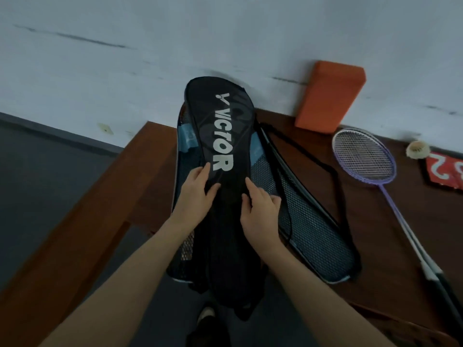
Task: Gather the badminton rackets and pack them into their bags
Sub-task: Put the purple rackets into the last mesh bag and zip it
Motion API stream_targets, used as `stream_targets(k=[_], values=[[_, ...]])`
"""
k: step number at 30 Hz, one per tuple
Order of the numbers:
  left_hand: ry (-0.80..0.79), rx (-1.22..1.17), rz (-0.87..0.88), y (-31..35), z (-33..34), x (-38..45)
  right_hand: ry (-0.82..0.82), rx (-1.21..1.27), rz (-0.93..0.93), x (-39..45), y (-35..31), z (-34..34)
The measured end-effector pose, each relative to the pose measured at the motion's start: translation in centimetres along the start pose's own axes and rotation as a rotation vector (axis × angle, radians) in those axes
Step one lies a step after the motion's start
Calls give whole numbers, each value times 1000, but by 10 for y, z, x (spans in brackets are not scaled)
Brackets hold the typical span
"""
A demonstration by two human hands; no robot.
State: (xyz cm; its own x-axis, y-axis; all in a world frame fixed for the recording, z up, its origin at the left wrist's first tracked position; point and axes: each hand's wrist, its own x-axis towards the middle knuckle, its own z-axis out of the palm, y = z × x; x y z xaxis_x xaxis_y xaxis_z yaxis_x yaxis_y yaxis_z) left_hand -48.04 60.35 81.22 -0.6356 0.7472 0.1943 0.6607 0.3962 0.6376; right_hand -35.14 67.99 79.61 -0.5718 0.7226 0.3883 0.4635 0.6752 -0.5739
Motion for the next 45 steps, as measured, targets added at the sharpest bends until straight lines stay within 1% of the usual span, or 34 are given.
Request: stream_targets(k=[4, 6, 9, 10, 13, 15, 18, 21, 25, 29, 31, 34, 37, 39, 43, 45], values=[[-86, 38, 4, -45, -13, 38, -68, 4, 70, 23, -21, 45], [-116, 39, -7, -63, -14, 50, -99, -37, 49, 34, -25, 61], [-150, 57, -80, -92, -12, 52, -197, -174, -24, 34, -23, 83], [-167, 112, -102, -102, -10, 49, -246, -201, -17, 30, -21, 90], [-223, 387, -106, -118, 1, 36, -360, -206, 59, 23, -12, 100], [-196, 411, -95, -117, 6, 32, -357, -189, 49, 25, -6, 100], [-124, 398, 6, -103, 14, 33, -303, -136, 57, 36, 2, 91], [-160, 374, 93, -83, 26, 45, -289, -112, 112, 48, 22, 75], [-209, 411, 169, -56, 51, 70, -282, -127, 226, 70, 72, 48], [-307, 489, 116, -39, 80, 98, -302, -129, 337, 104, 128, 29], [-309, 540, 108, -33, 92, 111, -329, -169, 383, 123, 154, 29], [-266, 611, 44, -33, 108, 133, -437, -209, 431, 144, 184, 39], [-230, 641, -54, -36, 116, 154, -478, -242, 360, 159, 198, 56], [-224, 655, -69, -40, 120, 157, -485, -247, 291, 171, 200, 68], [-190, 641, -76, -47, 127, 156, -521, -82, 298, 195, 201, 79], [-152, 618, -60, -51, 125, 162, -540, -12, 255, 200, 202, 78]])
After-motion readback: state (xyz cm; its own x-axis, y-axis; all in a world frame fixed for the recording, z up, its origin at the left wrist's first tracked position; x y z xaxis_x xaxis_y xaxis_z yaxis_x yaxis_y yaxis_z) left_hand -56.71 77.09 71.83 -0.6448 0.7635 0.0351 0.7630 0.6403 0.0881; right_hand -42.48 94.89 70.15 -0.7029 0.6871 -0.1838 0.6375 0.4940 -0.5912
